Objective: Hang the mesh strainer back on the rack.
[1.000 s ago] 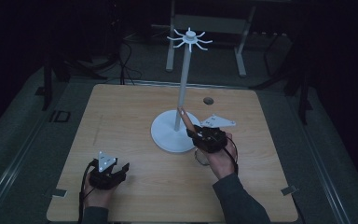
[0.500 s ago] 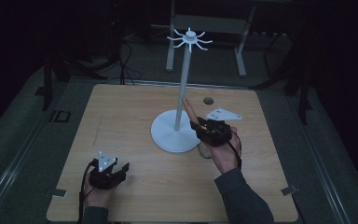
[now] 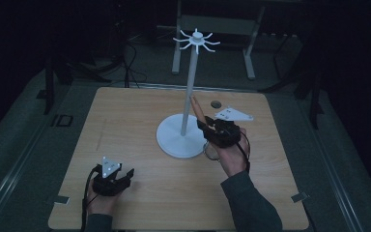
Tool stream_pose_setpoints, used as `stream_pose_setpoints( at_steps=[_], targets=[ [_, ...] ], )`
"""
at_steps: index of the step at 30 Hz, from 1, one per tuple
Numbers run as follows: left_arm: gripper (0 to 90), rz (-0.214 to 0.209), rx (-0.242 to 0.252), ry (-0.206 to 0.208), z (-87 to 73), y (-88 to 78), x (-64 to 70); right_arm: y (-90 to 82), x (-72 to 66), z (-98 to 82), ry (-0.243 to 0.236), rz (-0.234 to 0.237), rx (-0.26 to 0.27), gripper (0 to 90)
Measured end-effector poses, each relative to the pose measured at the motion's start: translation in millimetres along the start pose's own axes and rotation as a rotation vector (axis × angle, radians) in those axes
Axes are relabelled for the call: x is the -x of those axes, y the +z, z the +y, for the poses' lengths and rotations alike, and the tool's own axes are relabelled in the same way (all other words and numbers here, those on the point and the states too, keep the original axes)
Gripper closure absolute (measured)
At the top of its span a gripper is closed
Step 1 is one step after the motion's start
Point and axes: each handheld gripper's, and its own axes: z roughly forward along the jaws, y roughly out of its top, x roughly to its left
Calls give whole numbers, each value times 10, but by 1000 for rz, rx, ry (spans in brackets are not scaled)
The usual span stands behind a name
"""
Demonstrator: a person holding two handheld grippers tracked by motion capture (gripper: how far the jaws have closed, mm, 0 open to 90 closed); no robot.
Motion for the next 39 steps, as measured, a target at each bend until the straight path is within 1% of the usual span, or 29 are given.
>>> stream_pose_setpoints(
  at_steps=[4, 6, 22, 25, 30, 39],
  targets=[
    [476, 1, 1, -1, 0, -1, -5, -14, 15, 29, 8, 3, 7, 684],
    [476, 0, 1, 0, 0, 0, -3, -26, 28, 43, 20, 7, 14, 684],
    [476, 1, 2, -1, 0, -4, -5, -89, 110, 167, 75, 4, 74, 684],
    [476, 1, 3, -2, 0, -3, -7, -89, 129, 197, 85, 16, 76, 683],
    [476, 1, 2, -2, 0, -3, -7, -104, 165, 245, 101, 9, 87, 684],
    [476, 1, 2, -2, 0, -3, -6, -154, 226, 338, 119, 19, 110, 684]
  ],
)
